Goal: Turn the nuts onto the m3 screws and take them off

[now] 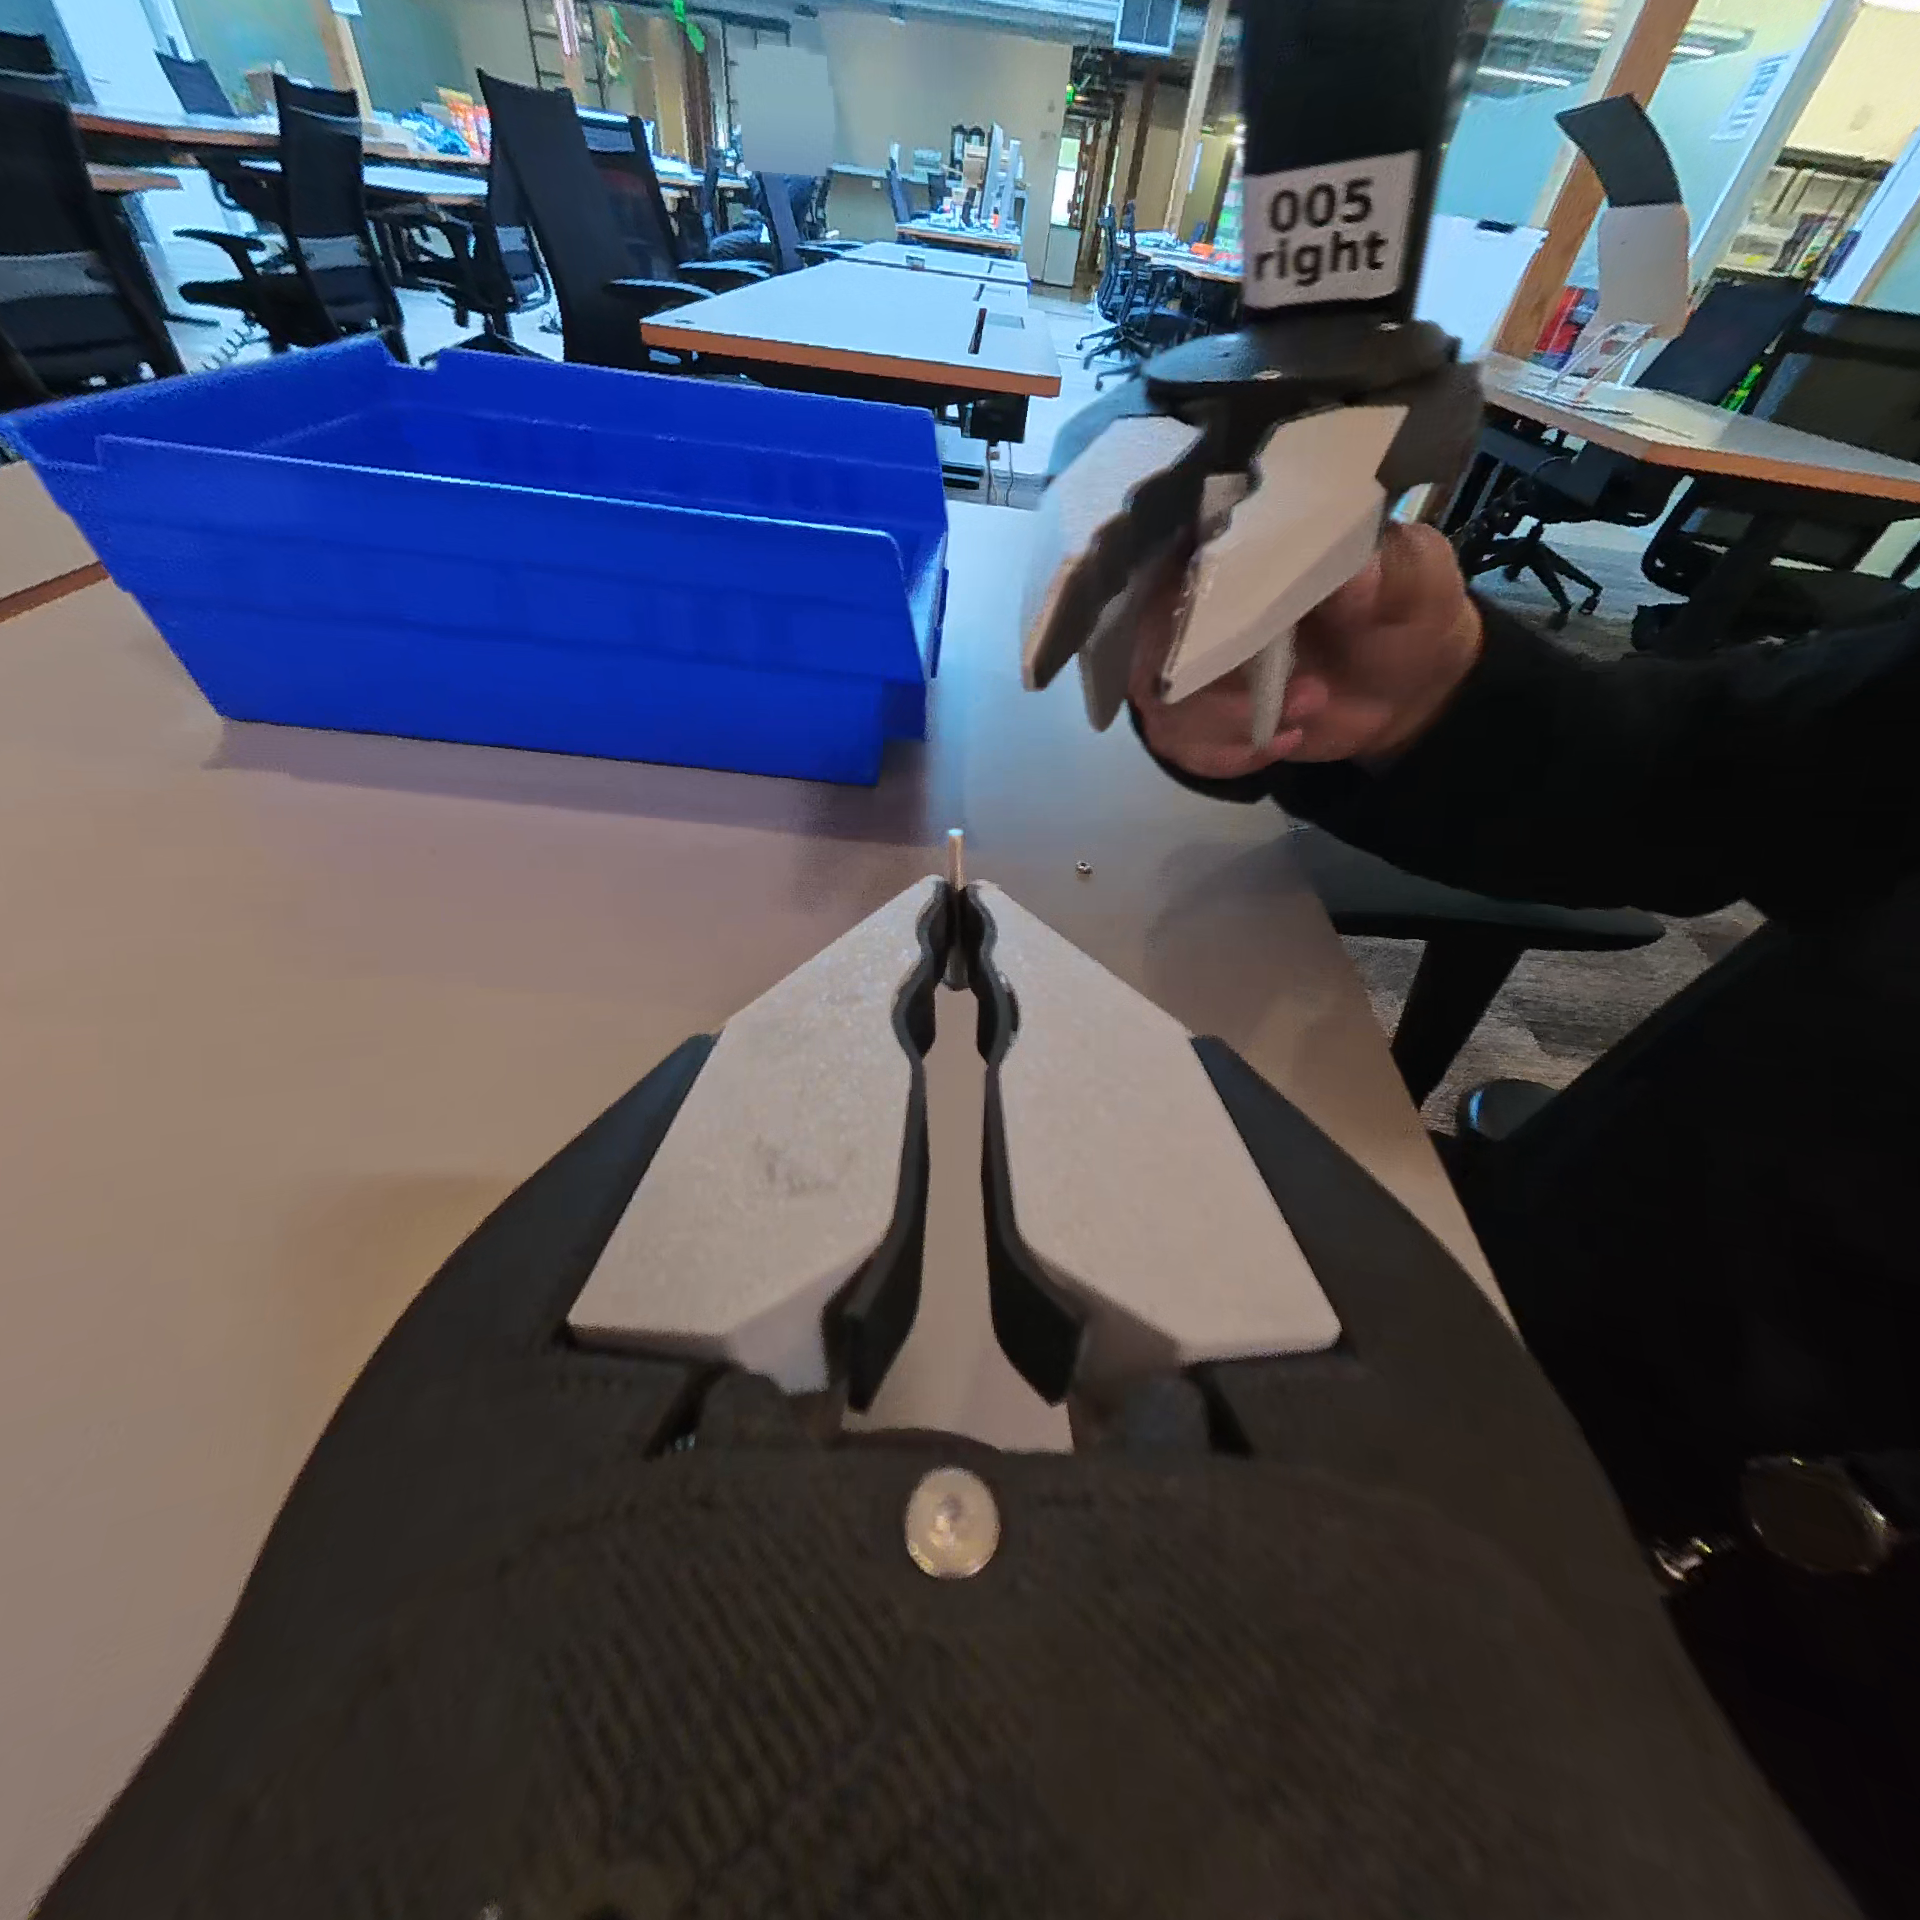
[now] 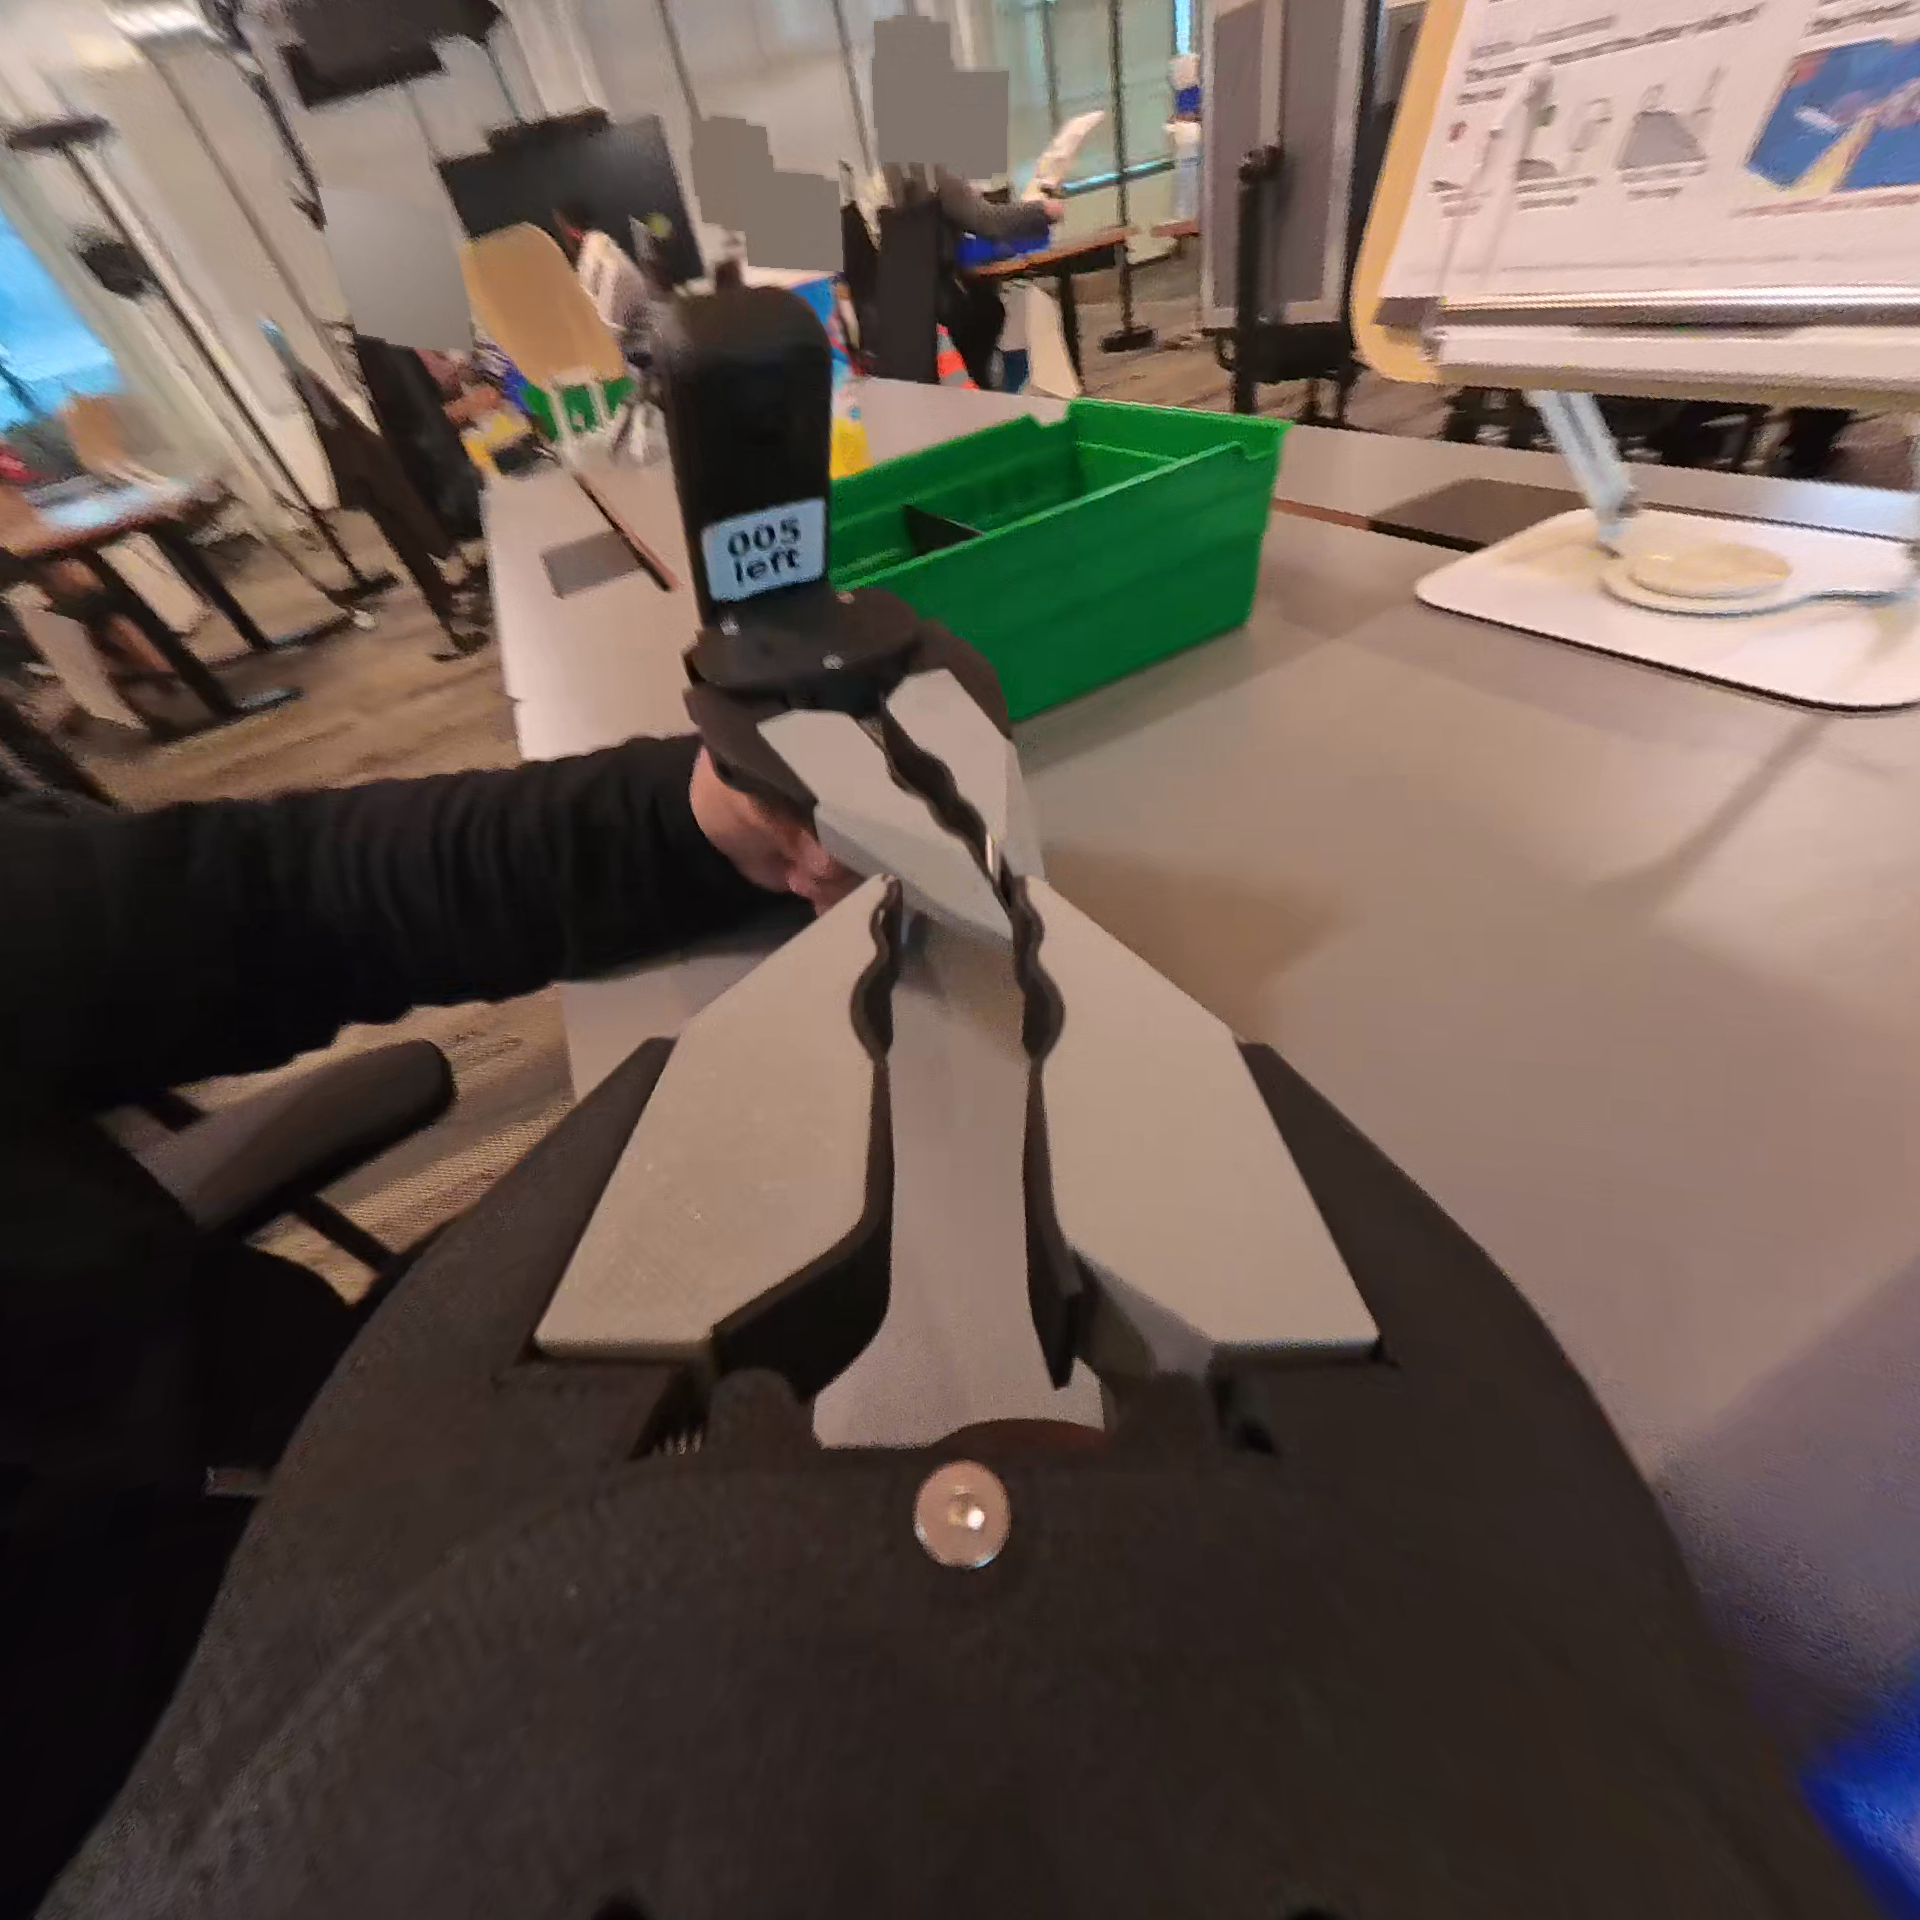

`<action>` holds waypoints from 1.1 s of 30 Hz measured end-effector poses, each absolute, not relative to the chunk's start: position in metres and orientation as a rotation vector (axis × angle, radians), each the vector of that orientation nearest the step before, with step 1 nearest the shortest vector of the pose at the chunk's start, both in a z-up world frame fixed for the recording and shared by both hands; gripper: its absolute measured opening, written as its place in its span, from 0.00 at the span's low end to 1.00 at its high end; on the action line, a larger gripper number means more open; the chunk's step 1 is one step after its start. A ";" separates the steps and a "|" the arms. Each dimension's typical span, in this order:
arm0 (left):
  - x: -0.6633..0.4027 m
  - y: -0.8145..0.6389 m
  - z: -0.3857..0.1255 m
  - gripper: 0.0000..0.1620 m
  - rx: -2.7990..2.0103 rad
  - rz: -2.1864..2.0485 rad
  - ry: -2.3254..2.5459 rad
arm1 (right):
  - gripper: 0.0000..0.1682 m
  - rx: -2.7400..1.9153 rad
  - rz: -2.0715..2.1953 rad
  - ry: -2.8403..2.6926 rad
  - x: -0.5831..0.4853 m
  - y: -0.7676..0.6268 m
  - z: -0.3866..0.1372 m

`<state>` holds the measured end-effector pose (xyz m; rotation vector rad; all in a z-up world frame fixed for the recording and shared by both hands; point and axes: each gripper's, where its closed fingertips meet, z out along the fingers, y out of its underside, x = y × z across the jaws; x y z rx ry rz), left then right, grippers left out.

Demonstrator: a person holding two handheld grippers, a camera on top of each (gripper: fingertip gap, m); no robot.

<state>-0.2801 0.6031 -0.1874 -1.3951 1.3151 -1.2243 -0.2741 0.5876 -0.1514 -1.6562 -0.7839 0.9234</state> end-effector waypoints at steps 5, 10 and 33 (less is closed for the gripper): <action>-0.280 0.600 -0.182 0.00 -1.372 -1.218 1.299 | 0.11 -1.654 0.910 -0.809 -0.300 0.605 -0.157; -0.283 0.602 -0.177 0.00 -1.371 -1.239 1.274 | 0.09 -1.663 0.942 -0.785 -0.304 0.613 -0.162; -0.279 0.599 -0.188 0.00 -1.430 -1.240 1.312 | 0.00 -1.658 0.925 -0.814 -0.303 0.610 -0.163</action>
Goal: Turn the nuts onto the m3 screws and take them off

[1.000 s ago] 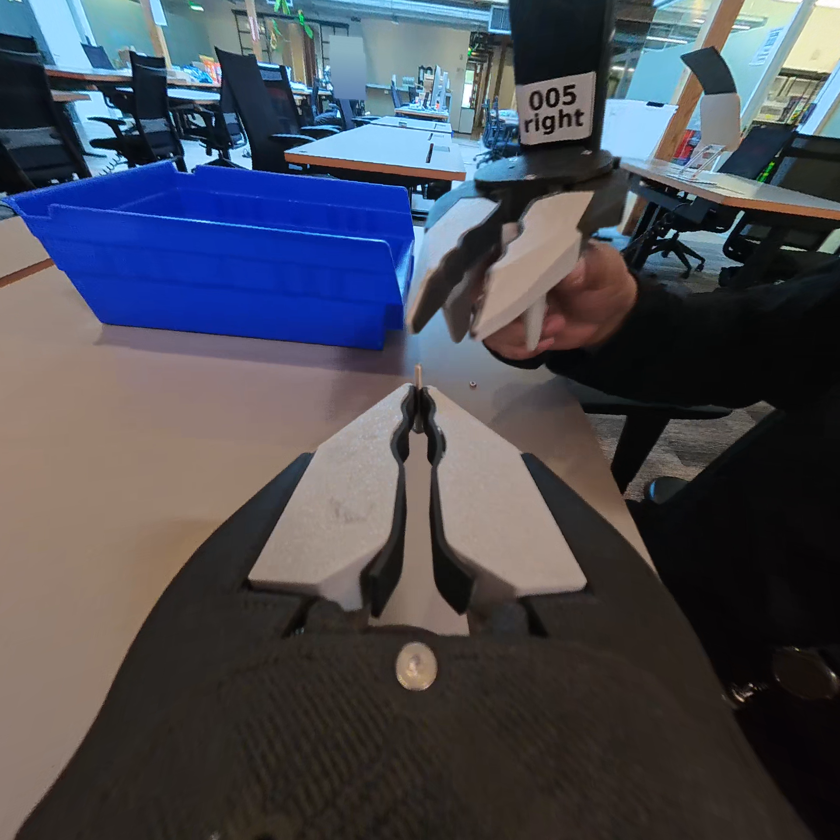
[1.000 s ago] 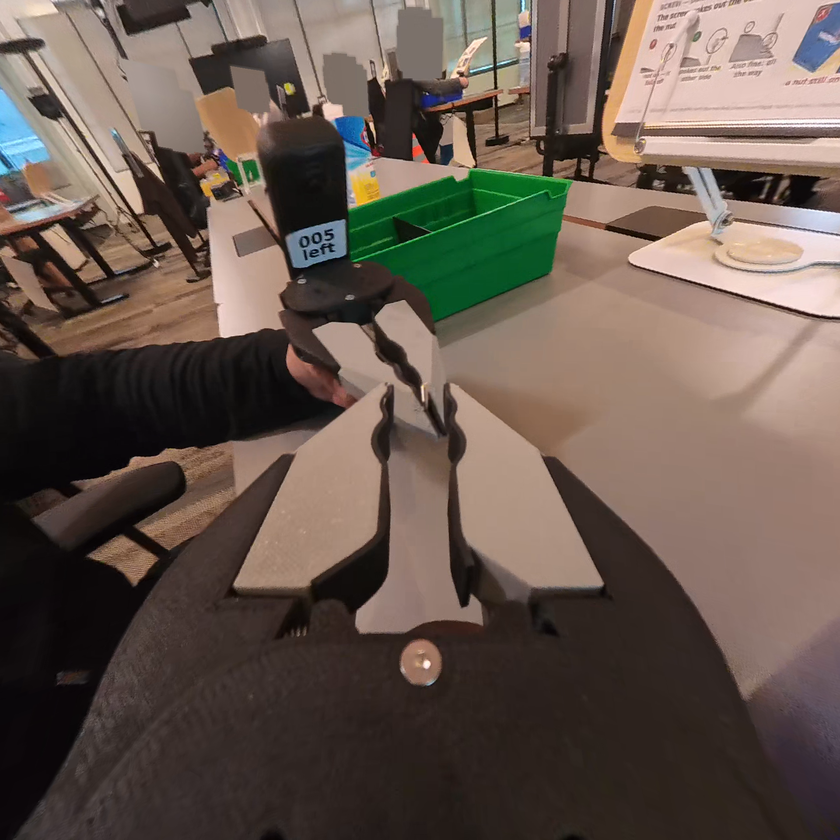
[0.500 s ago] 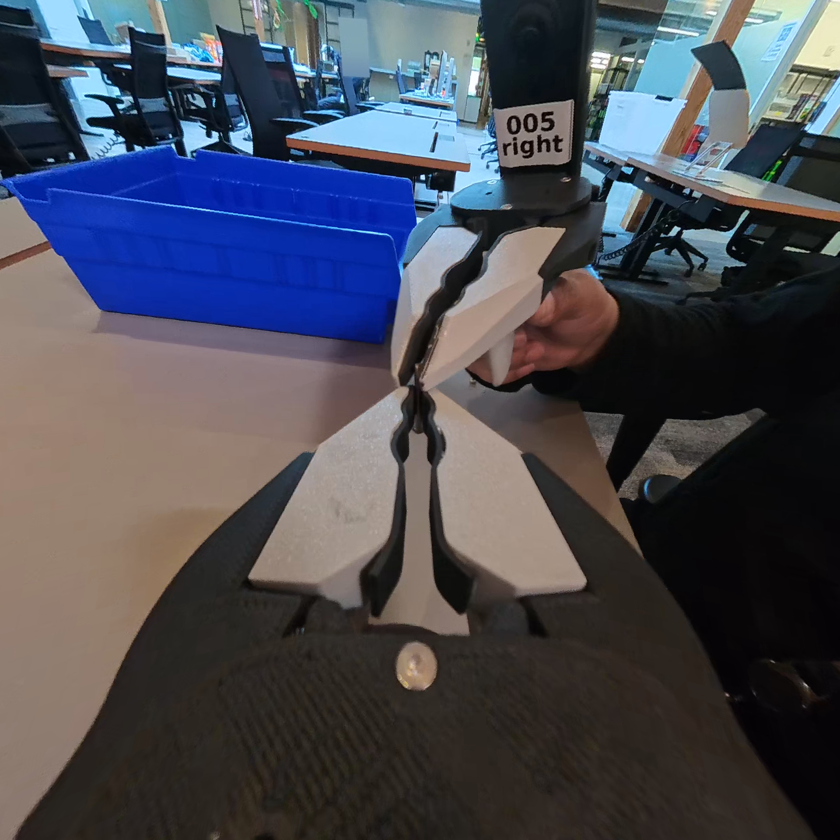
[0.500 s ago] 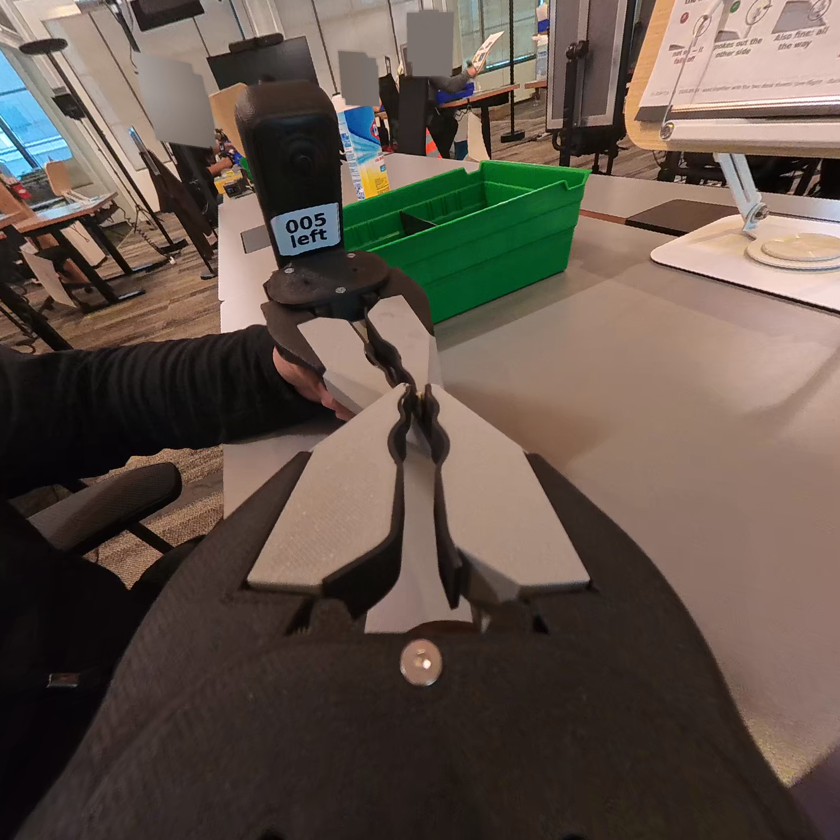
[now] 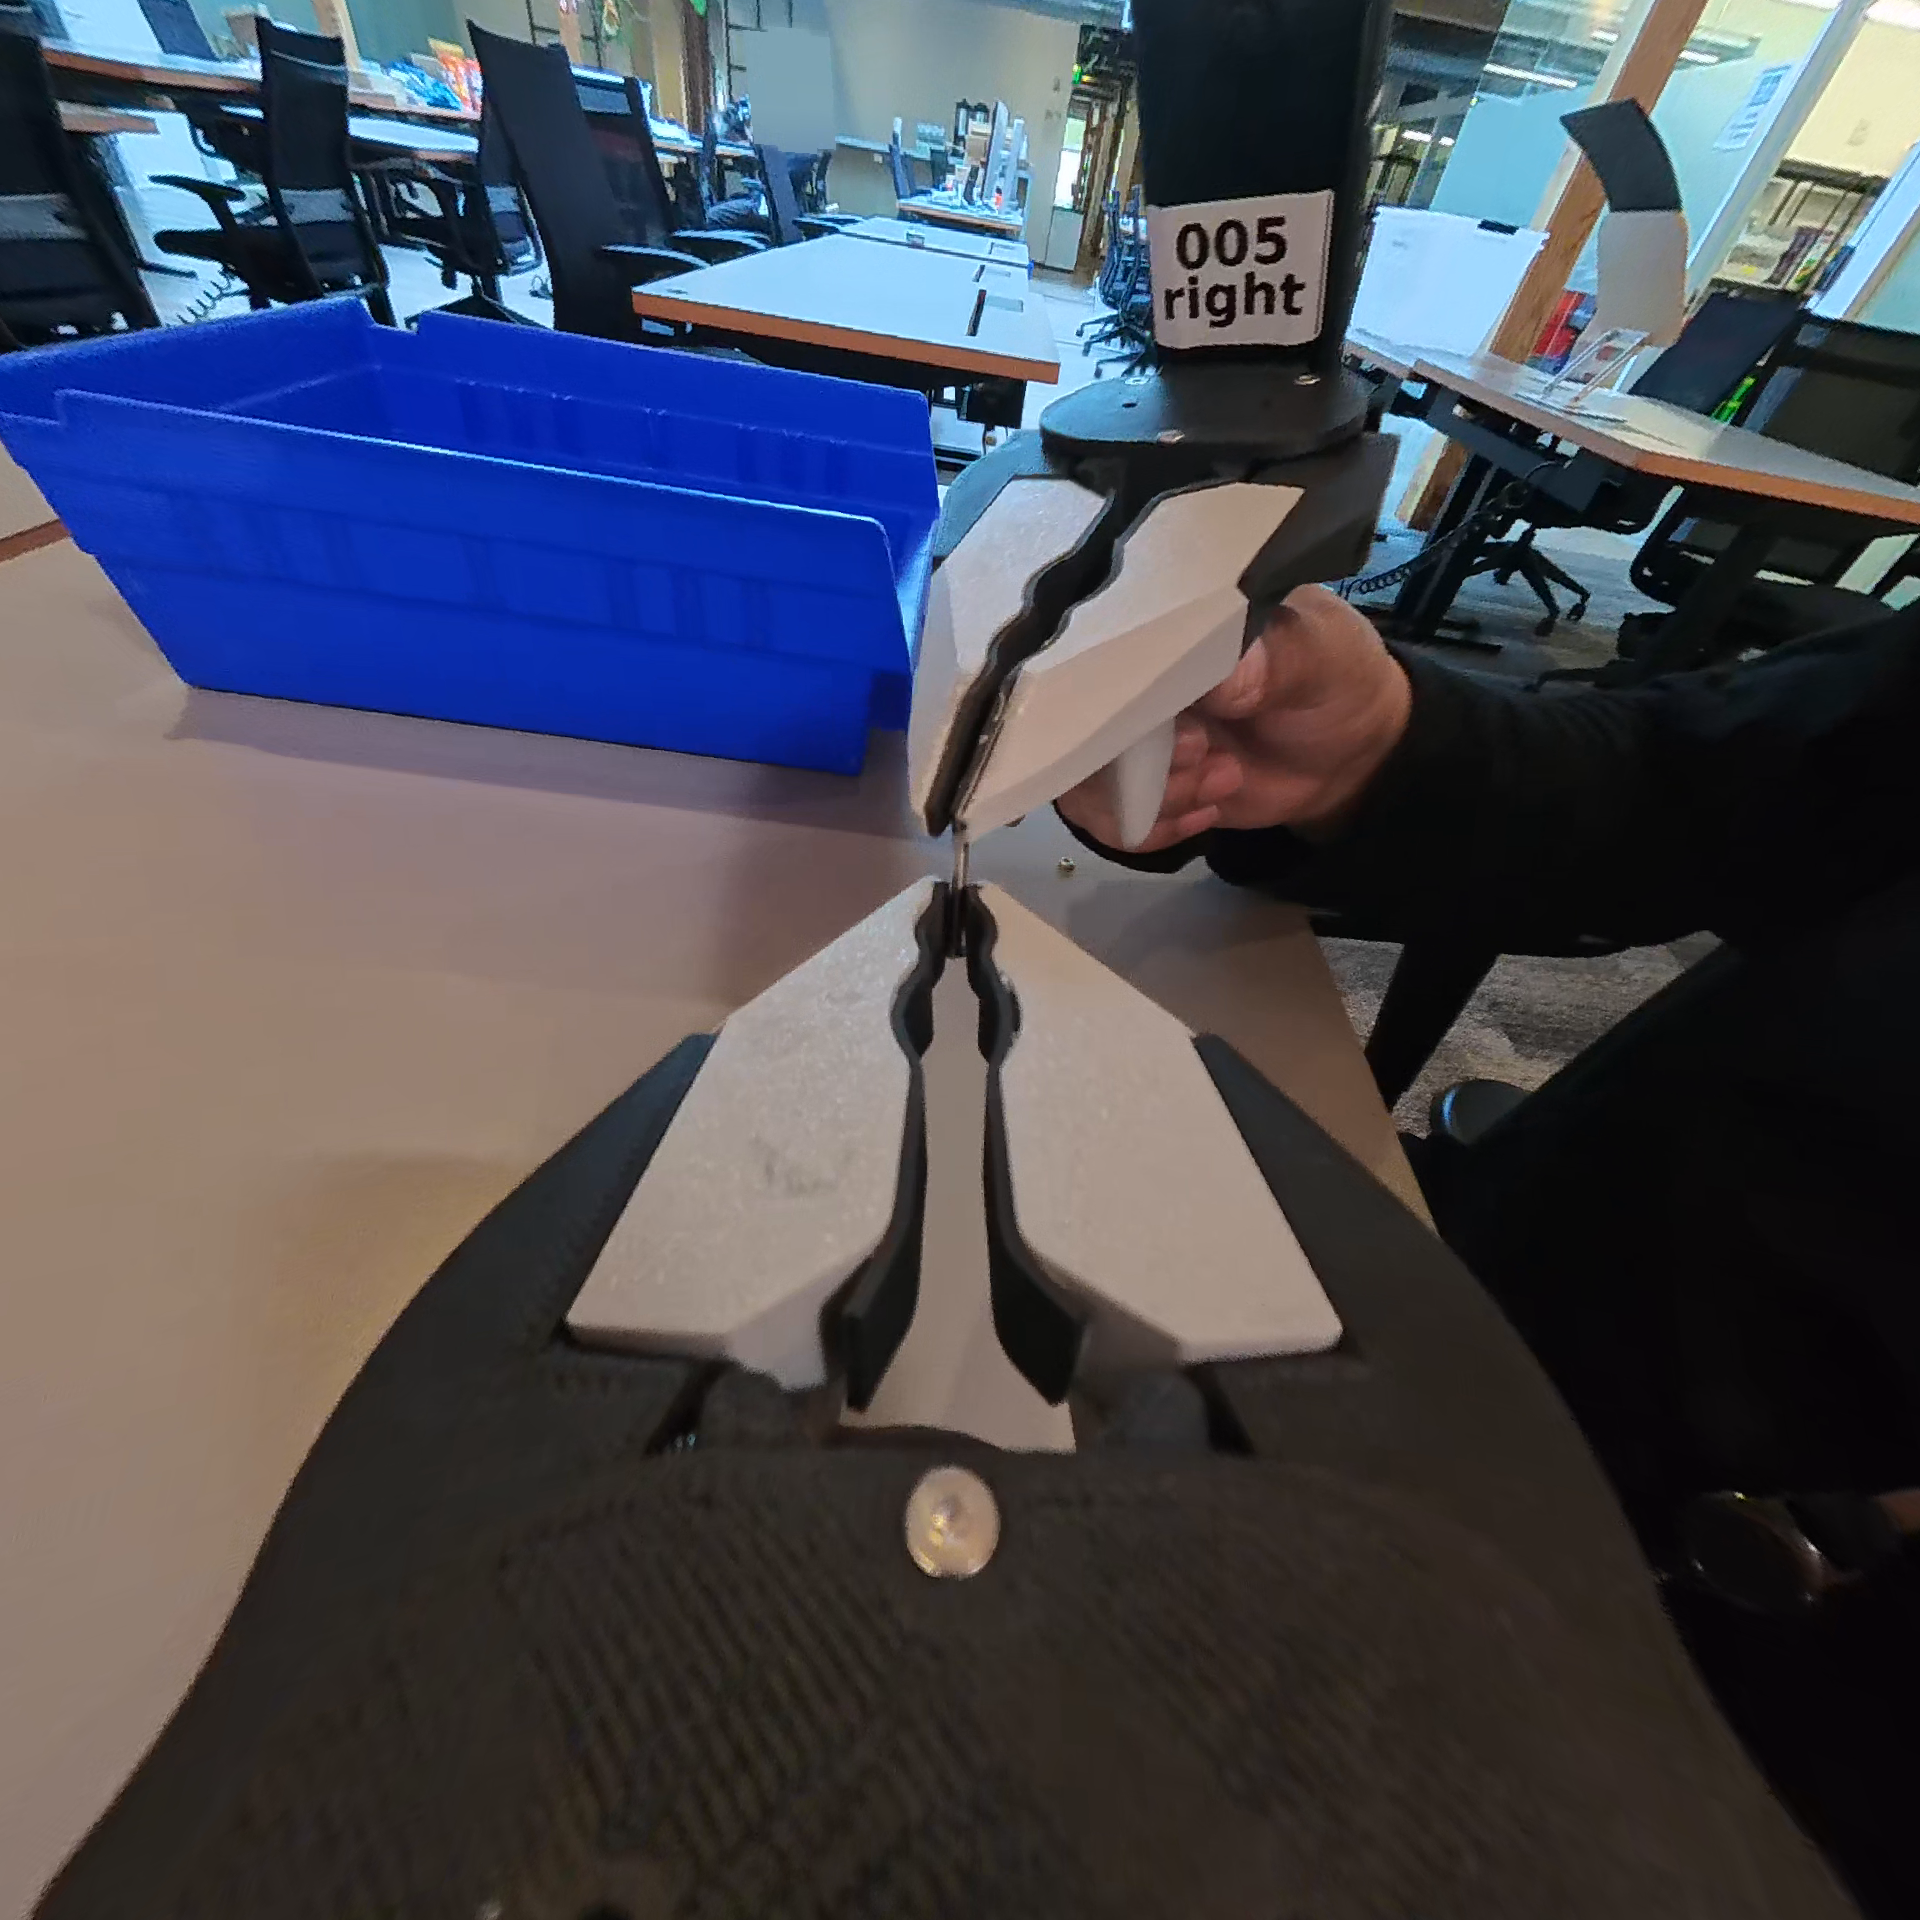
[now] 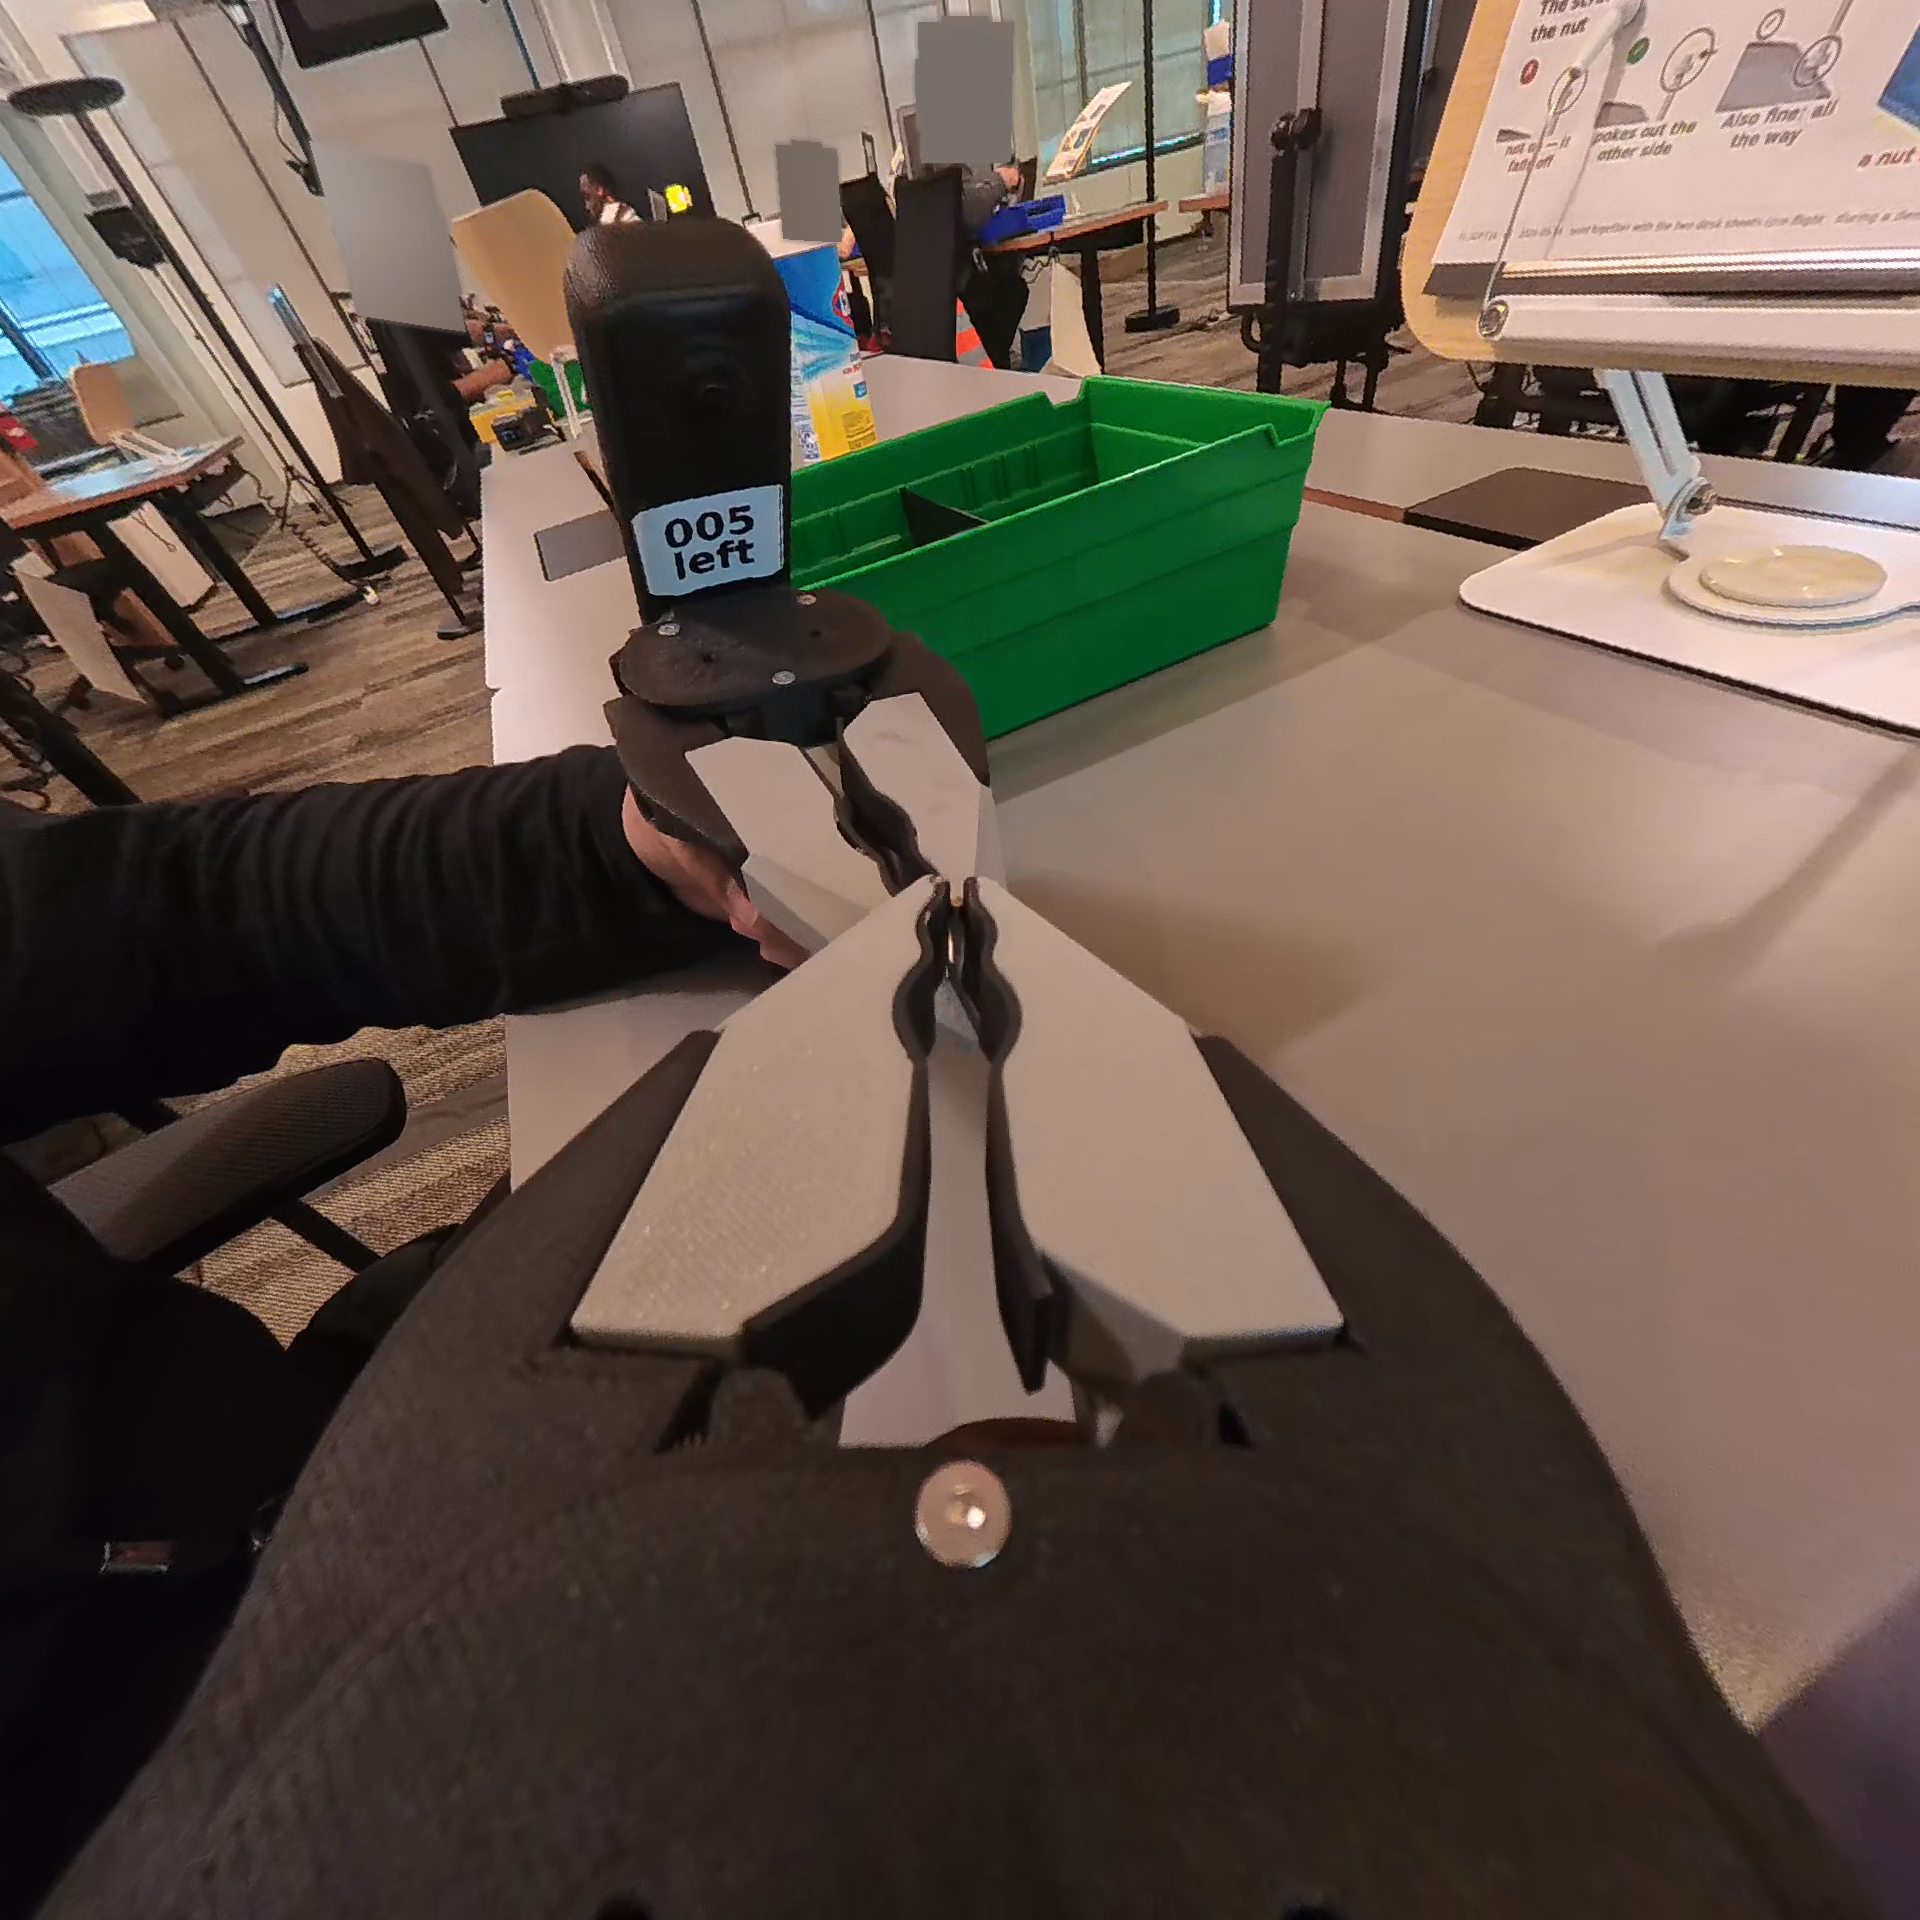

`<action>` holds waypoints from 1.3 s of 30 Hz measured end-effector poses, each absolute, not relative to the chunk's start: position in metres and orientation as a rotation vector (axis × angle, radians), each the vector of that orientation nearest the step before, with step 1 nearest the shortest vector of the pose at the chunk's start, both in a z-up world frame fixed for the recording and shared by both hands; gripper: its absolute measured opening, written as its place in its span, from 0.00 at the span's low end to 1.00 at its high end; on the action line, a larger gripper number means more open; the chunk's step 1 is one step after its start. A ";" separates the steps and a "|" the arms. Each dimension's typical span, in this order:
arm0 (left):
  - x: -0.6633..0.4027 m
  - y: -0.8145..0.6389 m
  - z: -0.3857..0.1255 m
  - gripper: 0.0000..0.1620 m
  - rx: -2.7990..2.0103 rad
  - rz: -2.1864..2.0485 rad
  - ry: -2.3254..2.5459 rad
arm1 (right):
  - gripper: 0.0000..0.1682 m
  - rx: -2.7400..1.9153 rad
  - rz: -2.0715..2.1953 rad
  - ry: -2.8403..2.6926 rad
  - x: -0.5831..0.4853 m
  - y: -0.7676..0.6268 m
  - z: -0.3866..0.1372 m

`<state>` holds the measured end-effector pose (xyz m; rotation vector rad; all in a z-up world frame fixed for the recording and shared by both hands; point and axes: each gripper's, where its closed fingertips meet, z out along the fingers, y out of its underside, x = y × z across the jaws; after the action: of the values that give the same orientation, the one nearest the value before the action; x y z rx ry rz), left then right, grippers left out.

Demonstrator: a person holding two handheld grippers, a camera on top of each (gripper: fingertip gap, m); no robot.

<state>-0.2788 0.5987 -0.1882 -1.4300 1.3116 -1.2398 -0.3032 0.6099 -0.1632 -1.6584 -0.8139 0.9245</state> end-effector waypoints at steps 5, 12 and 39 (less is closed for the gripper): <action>-0.278 0.598 -0.190 0.00 -1.441 -1.255 1.315 | 0.00 -1.669 0.919 -0.827 -0.306 0.610 -0.167; -0.278 0.597 -0.192 0.00 -1.442 -1.235 1.339 | 0.00 -1.678 0.924 -0.849 -0.310 0.609 -0.169; -0.279 0.605 -0.194 0.00 -1.466 -1.218 1.301 | 0.07 -1.940 0.569 -1.056 -0.166 0.546 -0.235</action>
<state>-0.2789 0.6049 -0.1935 -1.4658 1.3007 -1.2182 -0.1664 0.5461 -0.2353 -1.9397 -1.0564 0.5692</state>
